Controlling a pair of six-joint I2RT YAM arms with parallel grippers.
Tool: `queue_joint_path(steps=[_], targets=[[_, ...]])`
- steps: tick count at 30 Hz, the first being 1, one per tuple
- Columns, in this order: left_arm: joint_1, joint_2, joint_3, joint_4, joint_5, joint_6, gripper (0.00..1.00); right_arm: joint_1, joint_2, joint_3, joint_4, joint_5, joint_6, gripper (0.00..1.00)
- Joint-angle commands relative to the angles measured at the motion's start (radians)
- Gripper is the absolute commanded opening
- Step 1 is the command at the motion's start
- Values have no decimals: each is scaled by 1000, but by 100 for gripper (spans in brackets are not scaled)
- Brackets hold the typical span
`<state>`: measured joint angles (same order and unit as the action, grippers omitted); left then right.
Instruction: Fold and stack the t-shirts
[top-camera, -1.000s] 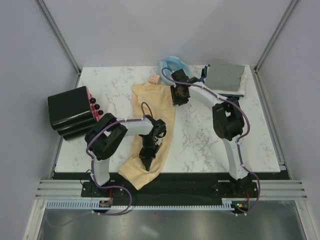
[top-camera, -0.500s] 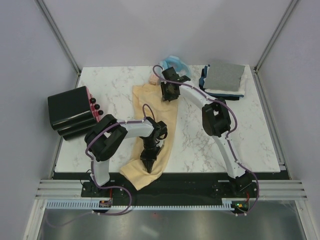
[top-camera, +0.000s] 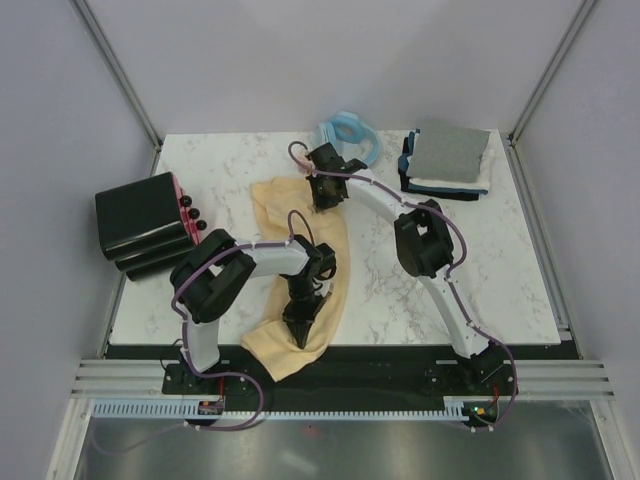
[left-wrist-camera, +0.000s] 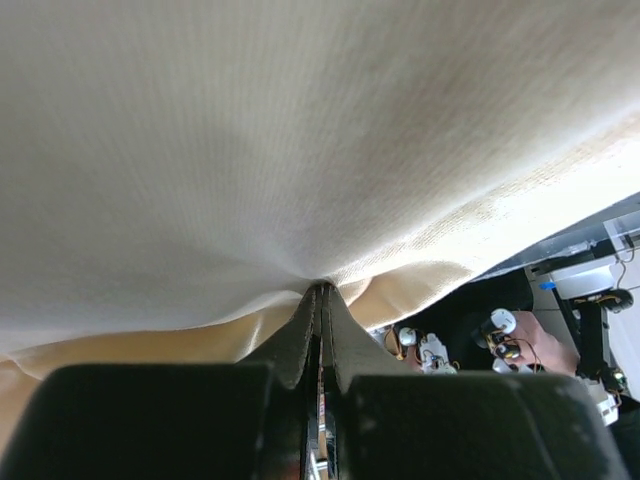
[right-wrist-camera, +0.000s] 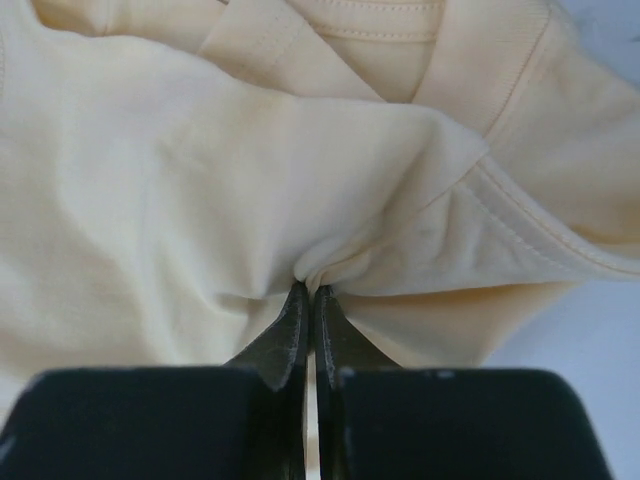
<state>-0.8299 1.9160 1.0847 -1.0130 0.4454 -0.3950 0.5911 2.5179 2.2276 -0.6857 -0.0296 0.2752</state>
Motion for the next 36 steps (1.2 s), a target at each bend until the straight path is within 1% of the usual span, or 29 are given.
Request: queue_joint_path(steps=[1,3,5,6,10,18,24,31,33,34,35,36], targets=[[-23,3,3,10,62,53,2,73,22,-16,-34,-125,-10,1],[-26,2,0,13,62,56,2,81,22,-5,-22,-138,-8,0],[-26,3,-5,16,56,59,2,81,35,35,-11,-118,-5,2],[-26,5,-2,17,52,59,2,79,57,79,-11,-112,-4,2],[-25,15,12,14,26,44,2,72,111,167,-2,-95,16,4],[-12,35,66,8,16,-13,2,47,157,205,81,-47,41,10],[26,41,139,-6,27,-59,2,6,180,227,120,-41,29,12],[57,106,303,-50,1,-96,2,-40,206,276,166,-50,33,12],[58,120,340,-64,-10,-96,2,-45,199,277,178,-84,38,19],[58,123,371,-68,-22,-102,2,-47,190,271,181,-95,32,25],[61,120,382,-75,-37,-107,2,-45,179,261,184,-110,32,35],[63,115,389,-75,-65,-111,2,-45,156,244,187,-119,30,39]])
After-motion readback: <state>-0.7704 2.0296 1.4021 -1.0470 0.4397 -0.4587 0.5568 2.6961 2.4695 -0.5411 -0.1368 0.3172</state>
